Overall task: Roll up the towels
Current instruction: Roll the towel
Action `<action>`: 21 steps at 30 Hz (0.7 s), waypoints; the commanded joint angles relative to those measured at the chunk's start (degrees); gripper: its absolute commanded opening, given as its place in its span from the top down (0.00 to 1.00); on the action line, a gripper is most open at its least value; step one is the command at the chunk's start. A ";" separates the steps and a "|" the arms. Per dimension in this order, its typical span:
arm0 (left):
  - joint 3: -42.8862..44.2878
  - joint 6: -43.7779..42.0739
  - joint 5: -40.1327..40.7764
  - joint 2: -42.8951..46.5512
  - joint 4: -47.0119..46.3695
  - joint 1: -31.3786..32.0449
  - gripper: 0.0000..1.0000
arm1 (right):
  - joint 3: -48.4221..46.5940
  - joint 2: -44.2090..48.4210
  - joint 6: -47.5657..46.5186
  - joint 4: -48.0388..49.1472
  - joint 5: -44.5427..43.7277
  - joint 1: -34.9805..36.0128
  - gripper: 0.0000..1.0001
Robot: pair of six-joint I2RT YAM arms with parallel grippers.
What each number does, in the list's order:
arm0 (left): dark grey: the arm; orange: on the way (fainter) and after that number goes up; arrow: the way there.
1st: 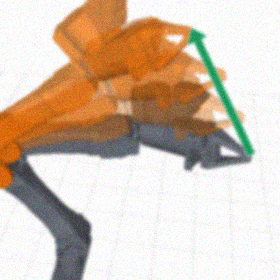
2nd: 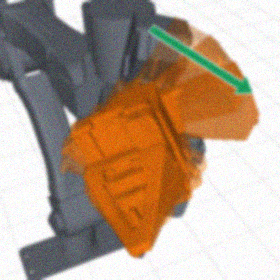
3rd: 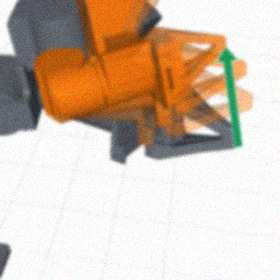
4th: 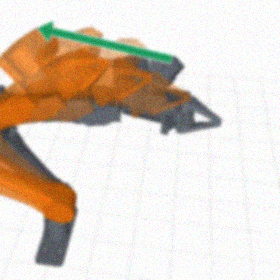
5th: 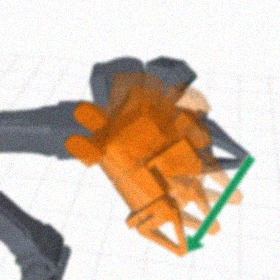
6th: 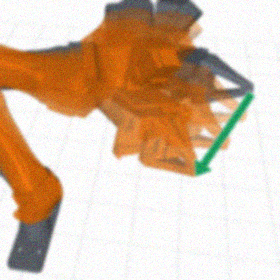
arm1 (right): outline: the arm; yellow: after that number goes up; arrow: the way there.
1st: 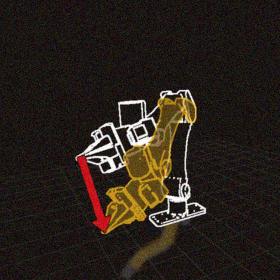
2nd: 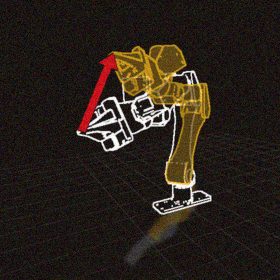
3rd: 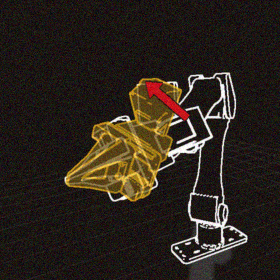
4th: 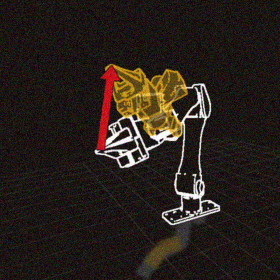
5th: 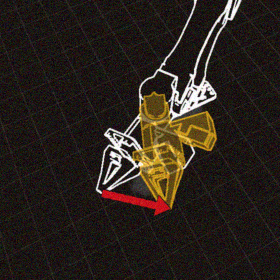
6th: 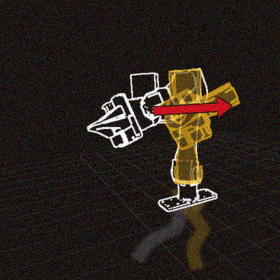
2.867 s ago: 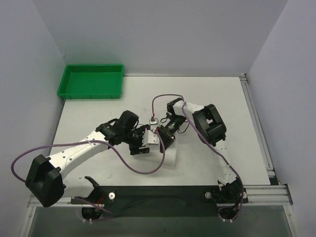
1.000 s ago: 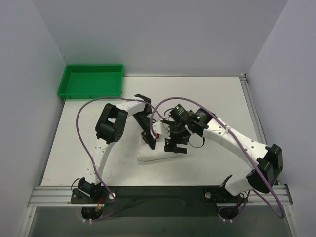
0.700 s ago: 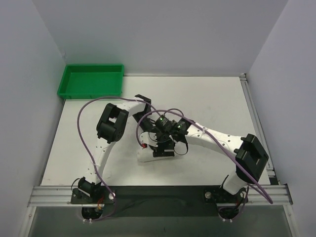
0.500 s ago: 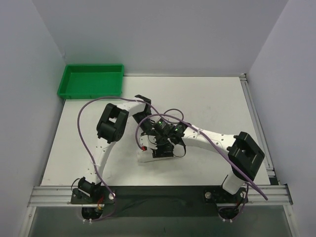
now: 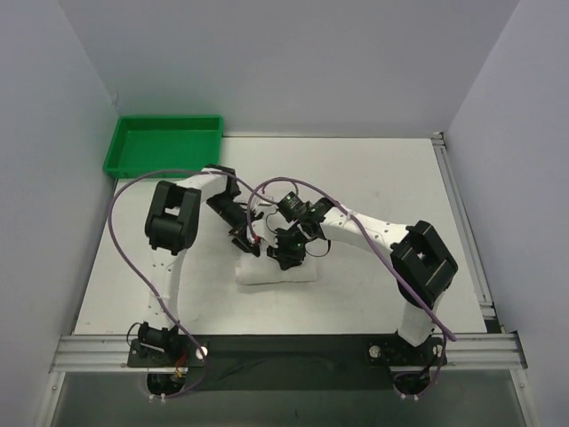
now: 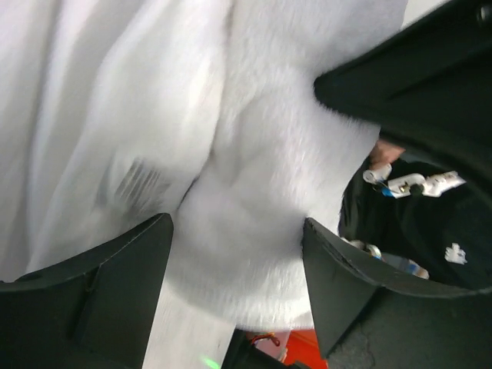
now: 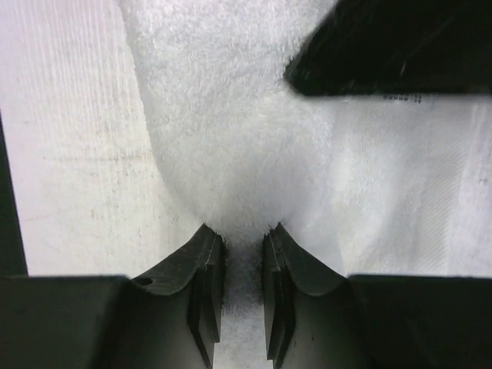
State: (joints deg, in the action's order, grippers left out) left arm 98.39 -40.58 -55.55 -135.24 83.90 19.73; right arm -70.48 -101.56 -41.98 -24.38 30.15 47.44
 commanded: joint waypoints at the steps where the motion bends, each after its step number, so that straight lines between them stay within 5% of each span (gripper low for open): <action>1: -2.23 -1.61 7.21 7.17 -3.82 -6.35 0.22 | -0.44 -5.75 2.16 -12.79 7.10 -1.47 1.00; 10: 1.54 -1.96 6.33 23.24 -2.34 -24.27 0.20 | -7.65 -13.31 1.90 -19.82 12.64 -2.70 1.00; 17: 3.48 1.46 9.22 38.72 -11.20 -29.48 0.19 | -14.33 -20.34 2.25 -25.45 15.55 -4.37 1.00; 19: 2.08 1.11 10.19 44.24 -14.89 -29.57 0.03 | -16.44 -22.35 2.16 -27.11 16.60 -4.64 1.00; 21: -1.07 0.94 10.64 48.12 -17.88 -29.48 0.03 | -17.93 -23.77 1.90 -28.52 18.26 -5.34 1.00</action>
State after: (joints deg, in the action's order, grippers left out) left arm 99.20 -39.46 -45.93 -93.82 71.85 -10.13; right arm -89.95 -118.76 -40.29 -43.24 48.36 41.69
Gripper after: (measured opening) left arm 0.969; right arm 0.220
